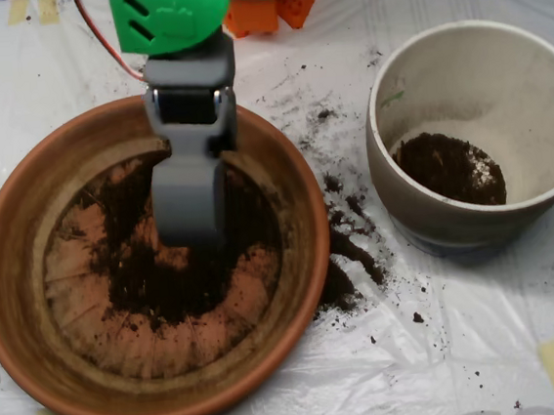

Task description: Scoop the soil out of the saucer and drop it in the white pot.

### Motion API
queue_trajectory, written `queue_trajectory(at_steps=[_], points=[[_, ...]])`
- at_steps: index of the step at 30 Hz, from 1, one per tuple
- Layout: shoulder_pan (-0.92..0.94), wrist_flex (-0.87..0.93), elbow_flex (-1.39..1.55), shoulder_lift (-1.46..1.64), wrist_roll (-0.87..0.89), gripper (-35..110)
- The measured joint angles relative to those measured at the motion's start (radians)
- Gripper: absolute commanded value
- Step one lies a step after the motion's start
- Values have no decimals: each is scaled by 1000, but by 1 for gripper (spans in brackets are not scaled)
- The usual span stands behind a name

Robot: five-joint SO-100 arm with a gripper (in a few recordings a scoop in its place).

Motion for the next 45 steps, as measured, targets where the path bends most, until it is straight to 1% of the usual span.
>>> queue_trajectory(at_steps=[6, 12, 20, 22, 28, 37, 45], points=[[23, -66, 84, -92, -58, 48], [15, -117, 112, -198, -91, 47], [0, -184, 110, -284, -190, 32], [-11, -202, 110, -291, -227, 25], [-28, -245, 124, -293, -278, 24], [-34, -258, 144, -287, -276, 25], [-32, -374, 236, -238, -230, 25]])
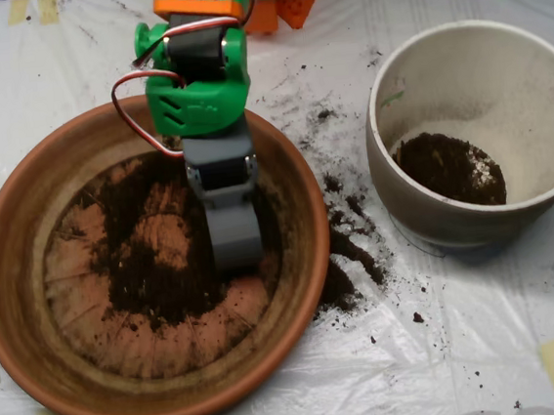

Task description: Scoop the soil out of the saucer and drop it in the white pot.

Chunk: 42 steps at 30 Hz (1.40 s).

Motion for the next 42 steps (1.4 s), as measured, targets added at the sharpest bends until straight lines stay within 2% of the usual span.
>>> queue_trajectory(at_steps=[13, 19, 27, 33, 42], points=[[17, -31, 71, 75, -69, 0], [37, 49, 57, 84, -60, 0], [-8, 270, -133, 160, 35, 0], [-81, 408, -316, 213, 98, 0], [-268, 486, -365, 423, 107, 0]])
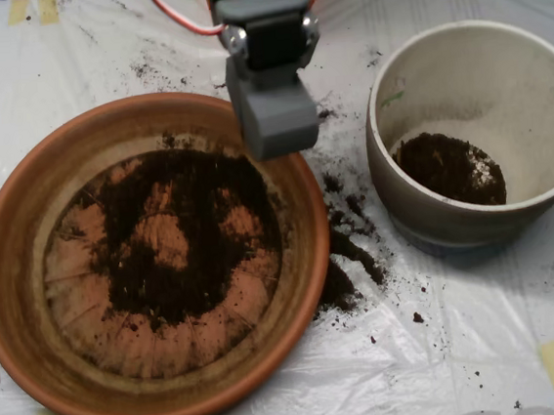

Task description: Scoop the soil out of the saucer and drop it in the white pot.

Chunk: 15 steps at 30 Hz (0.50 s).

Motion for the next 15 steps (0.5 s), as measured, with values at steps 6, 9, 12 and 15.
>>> queue_trajectory(at_steps=[6, 9, 12, 15], points=[[-172, 49, -48, 81, -5, 0], [-258, 81, -118, 72, -6, 0], [-330, 118, -213, 5, -6, 0], [-357, 164, -334, -112, -6, 0]])
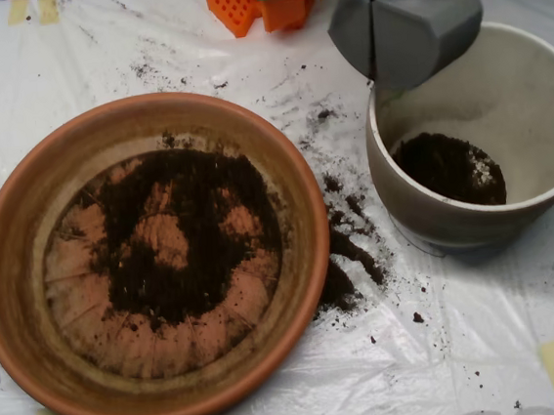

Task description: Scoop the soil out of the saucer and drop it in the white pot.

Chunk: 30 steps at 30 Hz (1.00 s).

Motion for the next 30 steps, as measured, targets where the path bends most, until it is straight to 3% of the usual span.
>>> queue_trajectory(at_steps=[2, 7, 10, 30], points=[[-9, 23, -64, -78, 2, 3], [-21, 58, -123, -181, 0, 31], [-32, 57, -123, -187, 3, 37], [11, 66, -123, -130, 94, 40]])
